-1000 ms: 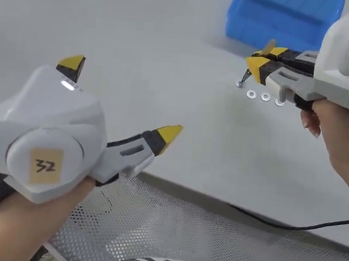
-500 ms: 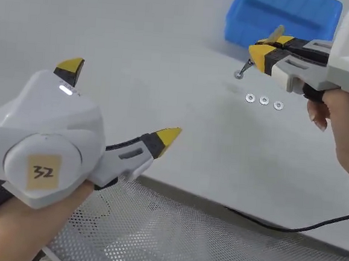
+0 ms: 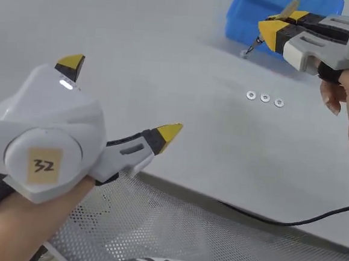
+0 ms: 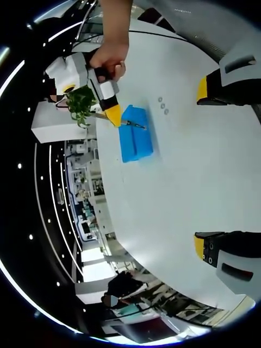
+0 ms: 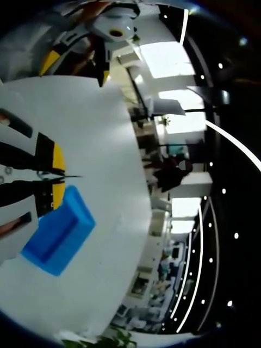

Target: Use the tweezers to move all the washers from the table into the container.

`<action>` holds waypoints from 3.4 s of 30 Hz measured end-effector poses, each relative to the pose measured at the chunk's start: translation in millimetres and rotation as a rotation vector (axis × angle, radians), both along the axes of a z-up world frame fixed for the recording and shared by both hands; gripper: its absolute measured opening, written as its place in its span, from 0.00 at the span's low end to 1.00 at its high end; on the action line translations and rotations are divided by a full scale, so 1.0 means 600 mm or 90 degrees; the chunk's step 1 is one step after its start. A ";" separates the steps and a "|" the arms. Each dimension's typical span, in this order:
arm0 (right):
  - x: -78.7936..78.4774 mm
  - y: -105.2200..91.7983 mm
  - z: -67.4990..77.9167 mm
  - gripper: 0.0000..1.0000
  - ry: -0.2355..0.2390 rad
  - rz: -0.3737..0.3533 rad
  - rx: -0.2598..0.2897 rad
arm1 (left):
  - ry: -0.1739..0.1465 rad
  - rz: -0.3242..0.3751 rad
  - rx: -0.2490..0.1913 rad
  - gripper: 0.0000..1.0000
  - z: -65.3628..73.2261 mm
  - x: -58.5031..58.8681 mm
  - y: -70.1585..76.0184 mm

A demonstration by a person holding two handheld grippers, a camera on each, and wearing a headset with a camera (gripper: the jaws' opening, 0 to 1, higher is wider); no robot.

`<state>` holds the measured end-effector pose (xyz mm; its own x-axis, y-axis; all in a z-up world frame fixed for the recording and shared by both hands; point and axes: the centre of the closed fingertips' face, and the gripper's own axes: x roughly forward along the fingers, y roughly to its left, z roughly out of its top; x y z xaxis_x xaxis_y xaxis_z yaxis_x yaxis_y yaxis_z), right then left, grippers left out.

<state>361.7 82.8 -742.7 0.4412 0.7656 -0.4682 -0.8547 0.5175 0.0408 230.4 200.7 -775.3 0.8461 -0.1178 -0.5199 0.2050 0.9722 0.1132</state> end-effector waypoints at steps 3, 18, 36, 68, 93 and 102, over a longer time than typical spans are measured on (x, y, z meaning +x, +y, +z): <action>0.004 -0.001 0.006 0.02 -0.005 -0.002 0.002 | 0.003 0.000 0.001 0.99 -0.001 -0.001 0.001; 0.052 -0.013 0.024 0.02 -0.038 -0.035 0.006 | 0.000 -0.005 0.003 0.99 0.000 0.001 -0.002; 0.113 -0.010 0.005 0.02 -0.051 -0.074 0.005 | 0.006 -0.002 0.004 0.97 -0.002 0.000 0.000; 0.146 -0.003 -0.084 0.02 -0.017 -0.086 -0.047 | 0.009 -0.004 0.002 0.99 -0.003 -0.002 0.000; 0.136 -0.008 -0.079 0.02 -0.004 -0.101 -0.029 | 0.012 -0.003 0.006 0.99 -0.005 -0.001 -0.001; 0.127 -0.009 -0.040 0.02 -0.025 -0.089 -0.011 | 0.012 -0.004 0.009 0.99 -0.004 -0.001 -0.002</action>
